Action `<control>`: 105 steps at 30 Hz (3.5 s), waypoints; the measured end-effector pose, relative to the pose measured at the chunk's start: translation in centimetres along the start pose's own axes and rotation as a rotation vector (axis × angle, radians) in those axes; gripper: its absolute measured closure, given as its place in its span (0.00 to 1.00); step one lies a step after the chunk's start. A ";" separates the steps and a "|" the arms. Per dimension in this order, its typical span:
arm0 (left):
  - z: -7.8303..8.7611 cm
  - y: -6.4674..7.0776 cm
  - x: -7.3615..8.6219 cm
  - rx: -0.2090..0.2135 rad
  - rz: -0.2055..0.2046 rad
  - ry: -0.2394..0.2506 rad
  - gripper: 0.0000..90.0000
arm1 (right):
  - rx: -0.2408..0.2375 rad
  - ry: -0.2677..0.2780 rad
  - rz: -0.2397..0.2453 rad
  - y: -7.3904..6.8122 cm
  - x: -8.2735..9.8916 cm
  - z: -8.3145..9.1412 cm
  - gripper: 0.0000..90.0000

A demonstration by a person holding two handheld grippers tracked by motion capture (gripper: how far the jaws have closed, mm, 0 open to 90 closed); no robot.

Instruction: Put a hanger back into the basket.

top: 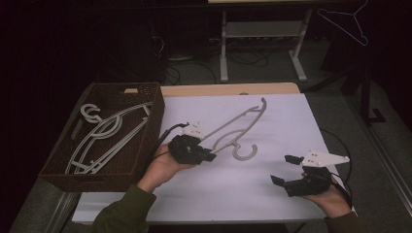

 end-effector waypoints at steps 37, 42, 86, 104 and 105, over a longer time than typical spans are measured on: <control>20.8 -12.1 10.3 -0.252 0.274 0.079 0.90 | 0.110 -0.023 -0.038 2.0 0.6 -0.6 0.12; 21.1 -13.1 11.4 -0.262 0.319 0.085 0.90 | 0.114 -0.024 -0.038 2.0 0.7 -0.6 0.12; 19.2 -12.6 11.6 -0.314 0.225 0.110 0.63 | 0.124 -0.029 -0.039 2.1 0.7 -0.7 0.11; 12.6 -10.7 8.9 -0.169 0.278 0.020 0.69 | 0.132 -0.026 -0.030 2.3 0.8 -0.4 0.11; 12.9 -10.6 8.8 -0.161 0.277 0.030 0.75 | 0.132 -0.026 -0.027 2.3 0.8 -0.4 0.11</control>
Point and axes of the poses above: each handheld gripper's, and its own axes: z roughly backward along the jaws, x roughly out of its underside, y roughly to its right, the point moved 1 cm from there along -z, roughly forward along the jaws, and after that the axes turned 6 degrees about z, right-handed, at the moved point
